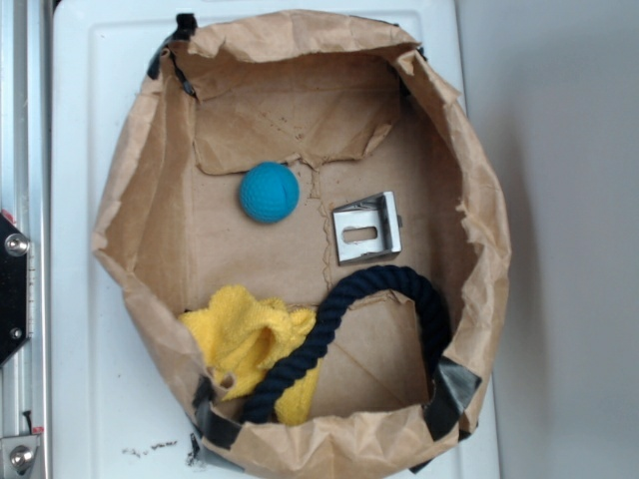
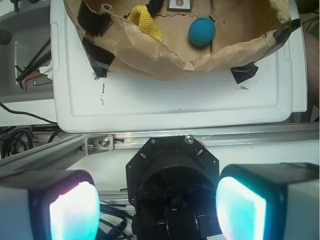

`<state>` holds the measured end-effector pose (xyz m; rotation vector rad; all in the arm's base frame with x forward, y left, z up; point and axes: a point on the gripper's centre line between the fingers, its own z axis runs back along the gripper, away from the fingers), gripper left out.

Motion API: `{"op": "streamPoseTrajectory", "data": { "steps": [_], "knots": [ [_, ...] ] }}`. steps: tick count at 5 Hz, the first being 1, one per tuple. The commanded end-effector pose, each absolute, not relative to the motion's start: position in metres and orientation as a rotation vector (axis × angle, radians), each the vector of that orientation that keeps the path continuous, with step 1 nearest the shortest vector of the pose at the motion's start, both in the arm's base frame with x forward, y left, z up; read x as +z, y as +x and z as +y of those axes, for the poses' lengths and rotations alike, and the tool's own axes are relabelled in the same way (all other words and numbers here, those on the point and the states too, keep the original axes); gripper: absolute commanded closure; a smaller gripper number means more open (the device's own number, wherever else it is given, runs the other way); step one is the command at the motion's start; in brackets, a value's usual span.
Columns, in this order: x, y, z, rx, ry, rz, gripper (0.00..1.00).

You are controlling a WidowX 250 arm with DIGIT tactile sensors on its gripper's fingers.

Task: Grab the blue ball.

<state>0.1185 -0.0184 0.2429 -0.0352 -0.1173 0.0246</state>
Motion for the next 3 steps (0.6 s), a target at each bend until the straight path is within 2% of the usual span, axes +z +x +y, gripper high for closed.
{"op": "streamPoseTrajectory", "data": {
  "steps": [1,2,3],
  "knots": [
    [0.243,0.119,-0.018,0.025,-0.035,-0.117,0.00],
    [0.236,0.169,-0.024,0.089,-0.073,-0.147,0.00],
    [0.215,0.219,-0.032,0.137,-0.057,-0.142,0.00]
  ]
}}
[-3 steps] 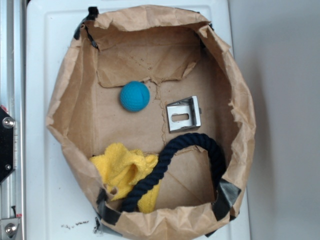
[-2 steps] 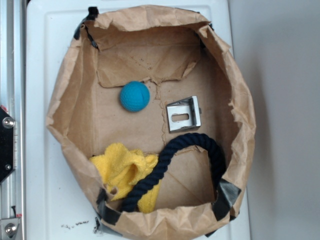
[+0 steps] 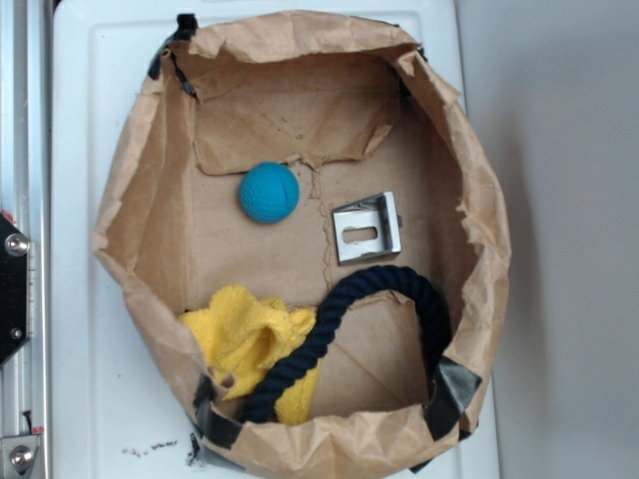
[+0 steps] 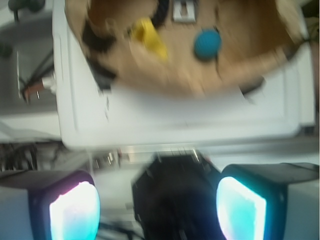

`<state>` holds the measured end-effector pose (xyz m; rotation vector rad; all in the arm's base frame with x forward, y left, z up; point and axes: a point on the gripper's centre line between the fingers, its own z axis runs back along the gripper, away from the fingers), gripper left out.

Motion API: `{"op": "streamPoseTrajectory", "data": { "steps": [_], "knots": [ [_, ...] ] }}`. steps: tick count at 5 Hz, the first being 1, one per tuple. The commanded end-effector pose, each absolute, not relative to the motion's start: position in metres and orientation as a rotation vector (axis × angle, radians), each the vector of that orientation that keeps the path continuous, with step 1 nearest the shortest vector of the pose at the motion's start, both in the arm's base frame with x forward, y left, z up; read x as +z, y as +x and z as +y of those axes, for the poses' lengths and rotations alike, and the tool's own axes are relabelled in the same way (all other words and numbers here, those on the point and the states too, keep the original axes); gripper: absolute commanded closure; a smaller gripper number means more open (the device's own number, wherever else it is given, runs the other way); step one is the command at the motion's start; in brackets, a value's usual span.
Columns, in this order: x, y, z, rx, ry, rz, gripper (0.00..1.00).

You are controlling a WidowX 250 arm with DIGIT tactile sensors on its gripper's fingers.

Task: Grab the blue ball.

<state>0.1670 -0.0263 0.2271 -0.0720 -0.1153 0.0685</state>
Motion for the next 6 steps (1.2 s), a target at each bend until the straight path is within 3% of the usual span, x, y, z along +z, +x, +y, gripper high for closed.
{"op": "streamPoseTrajectory", "data": {
  "steps": [1,2,3,5,6],
  "knots": [
    [0.205,0.269,-0.024,0.078,-0.073,-0.183,0.00],
    [0.196,0.294,-0.001,0.013,-0.106,-0.227,0.00],
    [0.177,0.296,0.022,-0.033,-0.165,-0.172,0.00],
    [0.159,0.285,0.049,-0.088,-0.111,-0.175,0.00],
    [0.133,0.278,0.060,-0.078,-0.044,-0.179,0.00]
  ]
}}
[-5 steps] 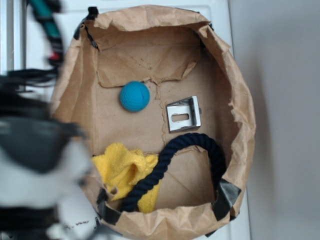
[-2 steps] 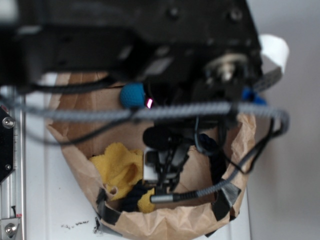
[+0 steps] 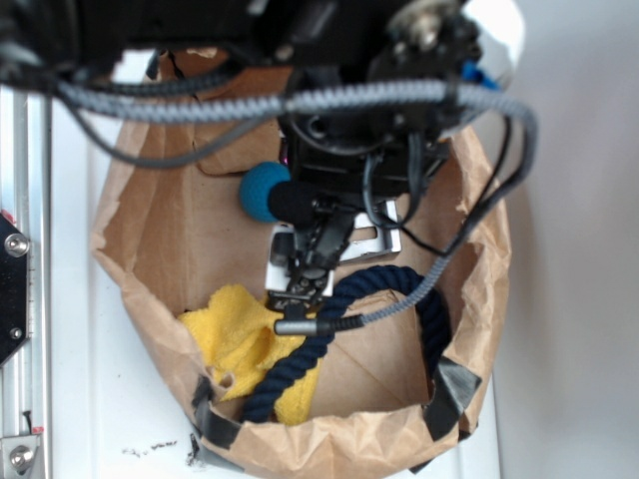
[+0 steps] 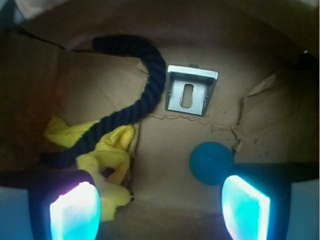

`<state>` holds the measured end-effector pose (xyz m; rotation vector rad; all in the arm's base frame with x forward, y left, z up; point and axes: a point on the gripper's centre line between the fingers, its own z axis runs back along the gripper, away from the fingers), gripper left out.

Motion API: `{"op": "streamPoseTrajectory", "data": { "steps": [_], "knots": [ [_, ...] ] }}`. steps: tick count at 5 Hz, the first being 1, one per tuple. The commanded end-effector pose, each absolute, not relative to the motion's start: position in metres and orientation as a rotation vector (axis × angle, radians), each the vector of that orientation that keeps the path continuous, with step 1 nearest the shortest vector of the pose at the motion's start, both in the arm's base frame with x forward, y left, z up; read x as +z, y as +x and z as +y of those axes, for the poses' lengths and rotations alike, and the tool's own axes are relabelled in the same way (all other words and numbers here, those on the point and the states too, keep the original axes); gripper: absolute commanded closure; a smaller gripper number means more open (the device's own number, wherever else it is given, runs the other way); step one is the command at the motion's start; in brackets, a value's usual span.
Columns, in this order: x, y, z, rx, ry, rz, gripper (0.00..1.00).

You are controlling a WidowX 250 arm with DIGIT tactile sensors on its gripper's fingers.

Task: Grab the blue ball.

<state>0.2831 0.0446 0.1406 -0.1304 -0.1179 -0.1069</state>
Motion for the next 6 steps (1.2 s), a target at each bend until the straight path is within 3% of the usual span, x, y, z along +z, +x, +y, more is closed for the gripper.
{"op": "streamPoseTrajectory", "data": {
  "steps": [1,2,4,6],
  "knots": [
    [0.117,0.279,0.060,-0.065,-0.014,-0.205,0.00],
    [0.107,0.280,0.052,-0.083,0.013,-0.244,0.00],
    [0.084,0.298,0.064,-0.043,0.066,-0.238,0.00],
    [0.065,0.296,0.056,-0.070,0.079,-0.214,0.00]
  ]
}}
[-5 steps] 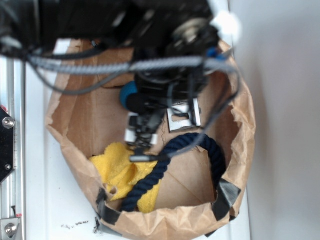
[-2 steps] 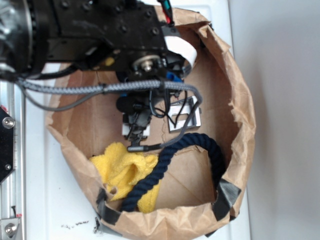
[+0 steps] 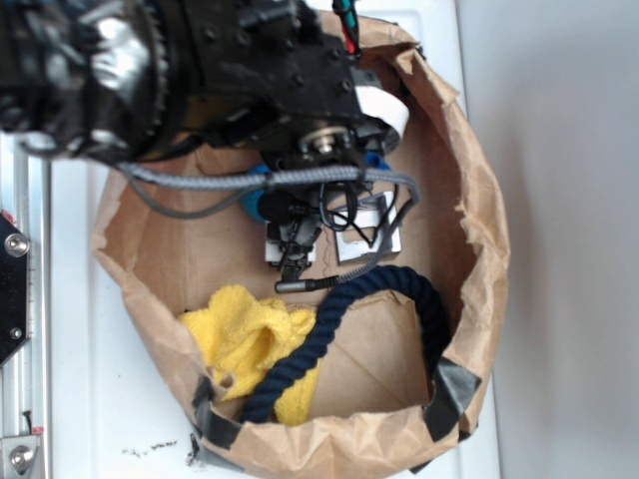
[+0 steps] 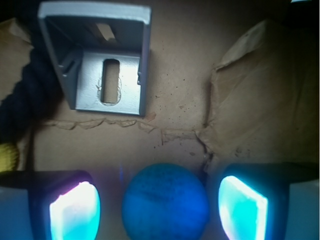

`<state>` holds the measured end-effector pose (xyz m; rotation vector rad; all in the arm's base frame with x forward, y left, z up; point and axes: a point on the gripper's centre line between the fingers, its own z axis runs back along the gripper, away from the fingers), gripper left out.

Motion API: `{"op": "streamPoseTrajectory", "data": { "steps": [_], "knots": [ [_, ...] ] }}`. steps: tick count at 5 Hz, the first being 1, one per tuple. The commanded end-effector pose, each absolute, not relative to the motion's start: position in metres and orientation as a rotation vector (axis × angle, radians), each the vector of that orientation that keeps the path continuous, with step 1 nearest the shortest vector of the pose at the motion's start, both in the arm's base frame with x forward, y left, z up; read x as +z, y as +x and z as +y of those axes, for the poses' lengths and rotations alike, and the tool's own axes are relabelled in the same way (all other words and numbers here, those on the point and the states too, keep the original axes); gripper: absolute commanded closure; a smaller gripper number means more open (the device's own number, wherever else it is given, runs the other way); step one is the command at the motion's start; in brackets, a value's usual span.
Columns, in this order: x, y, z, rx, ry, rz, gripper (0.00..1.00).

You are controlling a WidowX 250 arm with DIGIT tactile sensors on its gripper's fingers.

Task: Grab the blue ball.

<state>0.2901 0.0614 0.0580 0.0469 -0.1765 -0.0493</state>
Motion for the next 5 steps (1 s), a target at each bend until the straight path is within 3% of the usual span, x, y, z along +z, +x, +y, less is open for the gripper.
{"op": "streamPoseTrajectory", "data": {
  "steps": [1,5],
  "knots": [
    [0.0666,0.3039,0.0536,-0.065,0.072,-0.223,1.00],
    [0.0640,0.3113,0.0517,-0.065,0.038,-0.234,1.00]
  ]
}}
